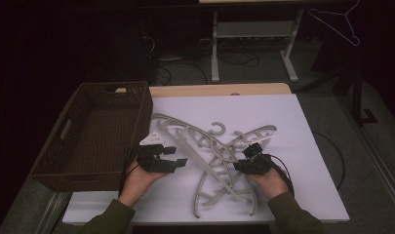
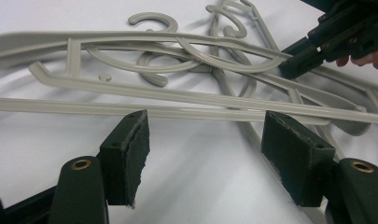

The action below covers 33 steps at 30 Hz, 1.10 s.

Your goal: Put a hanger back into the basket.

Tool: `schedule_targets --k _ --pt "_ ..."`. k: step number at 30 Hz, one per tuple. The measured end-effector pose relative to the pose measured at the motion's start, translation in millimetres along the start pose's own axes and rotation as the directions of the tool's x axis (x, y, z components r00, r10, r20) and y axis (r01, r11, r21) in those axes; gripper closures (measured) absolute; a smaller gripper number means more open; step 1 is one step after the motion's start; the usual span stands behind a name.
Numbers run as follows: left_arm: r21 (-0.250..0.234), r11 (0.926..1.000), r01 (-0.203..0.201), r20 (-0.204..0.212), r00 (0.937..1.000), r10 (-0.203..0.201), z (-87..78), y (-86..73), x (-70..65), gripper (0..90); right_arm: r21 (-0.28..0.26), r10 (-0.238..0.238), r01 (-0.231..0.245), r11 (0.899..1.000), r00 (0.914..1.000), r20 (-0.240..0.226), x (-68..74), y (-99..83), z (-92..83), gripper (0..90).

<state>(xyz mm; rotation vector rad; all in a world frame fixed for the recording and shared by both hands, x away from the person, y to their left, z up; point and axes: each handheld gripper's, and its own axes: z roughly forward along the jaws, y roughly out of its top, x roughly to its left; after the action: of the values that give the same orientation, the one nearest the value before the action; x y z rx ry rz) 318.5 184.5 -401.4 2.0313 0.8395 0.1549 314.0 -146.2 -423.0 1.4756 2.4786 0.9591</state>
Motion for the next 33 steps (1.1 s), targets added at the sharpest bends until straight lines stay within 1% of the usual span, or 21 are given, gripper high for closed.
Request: schedule_targets --k 1,2,4,6,7,9,11,18,20,23,26,29,30,32,33 --pt "0.001 1.0000 -0.002 -0.001 1.0000 0.002 -0.2 0.0 0.2 32.3 -0.002 -0.001 0.001 1.000 1.0000 0.005 -0.6 0.7 -1.5 78.1" --pt "0.001 1.0000 -0.001 -0.002 1.0000 0.001 -0.2 0.0 0.4 32.3 -0.015 -0.010 0.010 1.000 0.9999 0.010 -2.6 1.3 -2.7 78.6" --pt "0.001 1.0000 -0.006 -0.003 1.0000 0.006 -0.6 0.3 0.8 32.3 -0.023 0.007 -0.007 1.000 0.9999 0.010 -3.4 2.6 -5.4 79.0" --pt "-0.004 1.0000 -0.005 -0.004 1.0000 0.005 -0.5 0.4 0.6 32.3 -0.034 -0.001 0.002 0.999 1.0000 0.009 -5.8 3.6 -7.8 79.4" --pt "-0.009 1.0000 0.001 -0.003 1.0000 -0.001 -0.2 0.5 0.2 32.3 -0.037 0.005 -0.005 0.999 0.9999 0.009 -6.3 4.8 -9.8 79.7" --pt "-0.010 0.9999 0.000 -0.002 1.0000 0.000 -0.6 0.7 0.0 32.3 -0.047 0.002 -0.002 0.999 1.0000 0.008 -7.8 6.1 -12.7 80.0" --pt "-0.011 0.9999 0.003 -0.002 1.0000 -0.003 -0.8 0.7 0.0 32.3 -0.059 -0.016 0.017 0.998 0.9997 0.018 -10.0 7.0 -15.9 80.5" --pt "-0.018 0.9998 0.002 -0.005 1.0000 -0.002 -1.1 1.5 -0.3 32.3 -0.089 -0.065 0.066 0.994 0.9977 0.016 -16.6 10.4 -26.9 81.5" --pt "-0.017 0.9998 -0.006 -0.005 1.0000 0.006 -1.2 2.3 -0.3 32.3 -0.101 -0.089 0.090 0.991 0.9960 0.013 -19.2 10.7 -28.6 81.5" --pt "-0.016 0.9997 -0.017 -0.007 0.9998 0.017 -1.0 4.3 -1.3 32.4 -0.117 -0.103 0.103 0.988 0.9947 0.005 -22.2 10.8 -31.1 81.7" --pt "-0.026 0.9991 -0.035 -0.014 0.9993 0.034 -1.7 9.5 -2.5 32.5 -0.130 -0.128 0.126 0.984 0.9917 -0.010 -26.6 10.8 -34.4 81.8" --pt "-0.029 0.9972 -0.070 -0.026 0.9973 0.069 -3.4 17.0 -3.9 32.4 -0.142 -0.151 0.146 0.979 0.9882 -0.026 -29.3 12.2 -39.7 81.9" --pt "-0.030 0.9960 -0.084 -0.032 0.9960 0.083 -4.1 20.6 -4.1 32.3 -0.150 -0.168 0.161 0.975 0.9854 -0.031 -30.3 12.8 -40.9 81.9" --pt "-0.030 0.9939 -0.106 -0.044 0.9935 0.105 -5.3 26.1 -3.5 31.3 -0.163 -0.187 0.176 0.971 0.9810 -0.051 -30.4 14.5 -46.0 81.9" --pt "-0.031 0.9926 -0.118 -0.044 0.9922 0.116 -5.8 29.6 -2.9 30.9 -0.167 -0.187 0.174 0.970 0.9804 -0.063 -30.6 15.1 -47.6 81.9"
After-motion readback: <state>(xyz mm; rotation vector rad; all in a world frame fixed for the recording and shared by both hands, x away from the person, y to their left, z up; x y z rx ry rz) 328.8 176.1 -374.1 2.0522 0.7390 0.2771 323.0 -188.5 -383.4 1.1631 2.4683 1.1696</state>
